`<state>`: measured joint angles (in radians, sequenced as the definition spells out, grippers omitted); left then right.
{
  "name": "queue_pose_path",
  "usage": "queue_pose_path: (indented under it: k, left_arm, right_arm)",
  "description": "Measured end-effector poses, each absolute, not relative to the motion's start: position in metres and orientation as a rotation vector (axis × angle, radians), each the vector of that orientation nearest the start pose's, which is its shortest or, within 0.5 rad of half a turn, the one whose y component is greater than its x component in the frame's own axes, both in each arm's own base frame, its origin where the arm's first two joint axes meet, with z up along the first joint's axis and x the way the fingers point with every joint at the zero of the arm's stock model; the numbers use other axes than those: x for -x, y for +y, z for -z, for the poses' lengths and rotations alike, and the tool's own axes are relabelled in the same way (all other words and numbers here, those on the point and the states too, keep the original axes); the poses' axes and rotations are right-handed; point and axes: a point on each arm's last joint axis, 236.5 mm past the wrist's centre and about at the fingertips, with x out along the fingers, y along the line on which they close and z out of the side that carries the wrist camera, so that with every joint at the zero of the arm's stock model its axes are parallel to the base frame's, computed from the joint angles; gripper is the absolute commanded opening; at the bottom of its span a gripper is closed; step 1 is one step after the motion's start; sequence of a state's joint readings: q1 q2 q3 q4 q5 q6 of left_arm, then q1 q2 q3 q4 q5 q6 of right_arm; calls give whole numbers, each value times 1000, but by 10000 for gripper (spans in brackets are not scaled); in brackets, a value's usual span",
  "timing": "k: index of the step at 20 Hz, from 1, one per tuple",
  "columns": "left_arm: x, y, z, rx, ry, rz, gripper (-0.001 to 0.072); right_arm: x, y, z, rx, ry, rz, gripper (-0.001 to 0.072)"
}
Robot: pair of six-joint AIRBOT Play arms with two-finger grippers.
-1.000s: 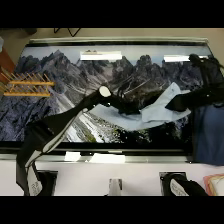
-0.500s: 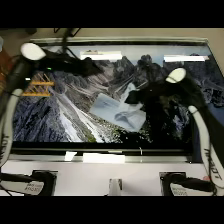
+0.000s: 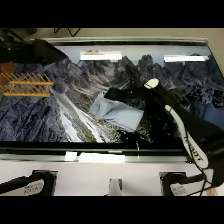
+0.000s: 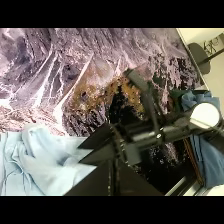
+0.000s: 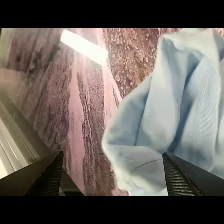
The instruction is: Fold the shirts.
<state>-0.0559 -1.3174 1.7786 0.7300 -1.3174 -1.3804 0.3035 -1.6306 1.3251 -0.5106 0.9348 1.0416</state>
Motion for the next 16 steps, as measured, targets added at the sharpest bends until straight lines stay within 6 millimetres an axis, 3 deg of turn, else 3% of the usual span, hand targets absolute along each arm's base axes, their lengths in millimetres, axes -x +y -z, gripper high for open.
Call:
queue_pose_path:
  k: [1,3,6,8,10,14,15,16]
  left_arm:
    - [-406,-192,-287,351,744,790,33]
    - [-404,-190,-288,347,745,788,33]
    - [-402,-189,-288,345,747,789,34]
    - [-402,-189,-288,344,748,787,34]
    - [-402,-189,-286,345,752,788,34]
    - [-403,-189,-285,344,758,786,34]
    - [-403,-189,-284,344,759,786,34]
    - [-404,-188,-284,345,759,786,34]
  right_arm:
    - [-422,294,-27,-406,1066,-878,685]
    - [-405,246,-16,-240,1159,-845,684]
    - [-369,148,25,-62,1393,-688,683]
    - [-342,120,48,-102,1500,-635,683]
    - [-328,123,65,-212,1516,-624,682]
    - [-331,141,90,-406,1470,-592,670]
    - [-333,150,92,-454,1460,-600,642]
    - [-336,159,93,-494,1446,-607,533]
